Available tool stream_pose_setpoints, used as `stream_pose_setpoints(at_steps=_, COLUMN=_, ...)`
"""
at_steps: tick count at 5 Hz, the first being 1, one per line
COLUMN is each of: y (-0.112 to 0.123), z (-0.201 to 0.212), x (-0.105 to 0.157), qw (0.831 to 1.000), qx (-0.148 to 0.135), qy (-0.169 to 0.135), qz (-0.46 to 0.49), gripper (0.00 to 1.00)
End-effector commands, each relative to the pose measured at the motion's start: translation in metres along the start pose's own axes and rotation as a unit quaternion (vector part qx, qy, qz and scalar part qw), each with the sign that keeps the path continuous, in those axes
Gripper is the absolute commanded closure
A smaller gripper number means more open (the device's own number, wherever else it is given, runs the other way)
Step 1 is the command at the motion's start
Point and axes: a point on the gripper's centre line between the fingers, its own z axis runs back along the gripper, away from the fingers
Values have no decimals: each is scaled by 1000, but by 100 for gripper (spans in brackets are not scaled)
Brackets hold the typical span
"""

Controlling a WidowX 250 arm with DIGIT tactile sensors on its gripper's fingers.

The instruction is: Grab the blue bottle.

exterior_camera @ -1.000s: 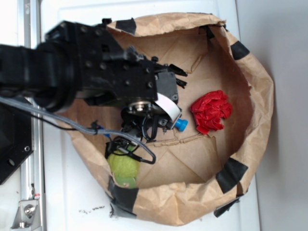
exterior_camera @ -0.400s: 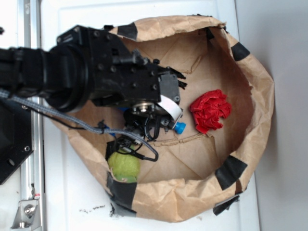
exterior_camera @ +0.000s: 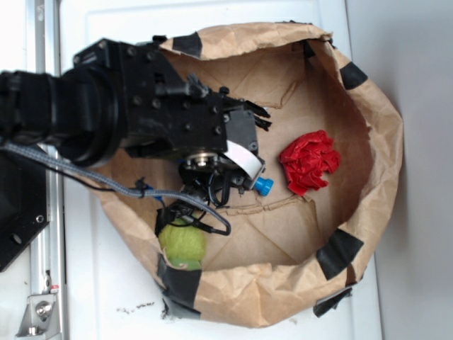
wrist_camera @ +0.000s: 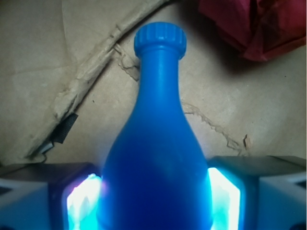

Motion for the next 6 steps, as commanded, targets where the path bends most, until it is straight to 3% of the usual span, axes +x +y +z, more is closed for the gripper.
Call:
stream_pose_setpoints(at_steps=1, y=-12, z=51, x=9, qw=998, qx=-12, qy=-29, qz=54, gripper=100)
stream_pose_setpoints(at_steps=2, y=-20, z=102, x=15, qw=986, qx=-33, qy=-33, qz=162, gripper=100)
stream_pose_setpoints(at_steps=3, y=-9, z=152, x=11, qw=962, qx=-53, qy=-19, qz=268, gripper=100)
stream_pose_setpoints(at_steps=4, y=2, z=158, x=12, qw=946, qx=-38, qy=-23, qz=321, gripper=100)
stream_pose_setpoints(at_steps=5, y=1, z=159, x=24, qw=948, qx=-17, qy=-37, qz=316, gripper=100)
stream_pose_setpoints(at_steps=6, y=5, z=153, x=34, qw=951, qx=-19, qy=-46, qz=305, gripper=100)
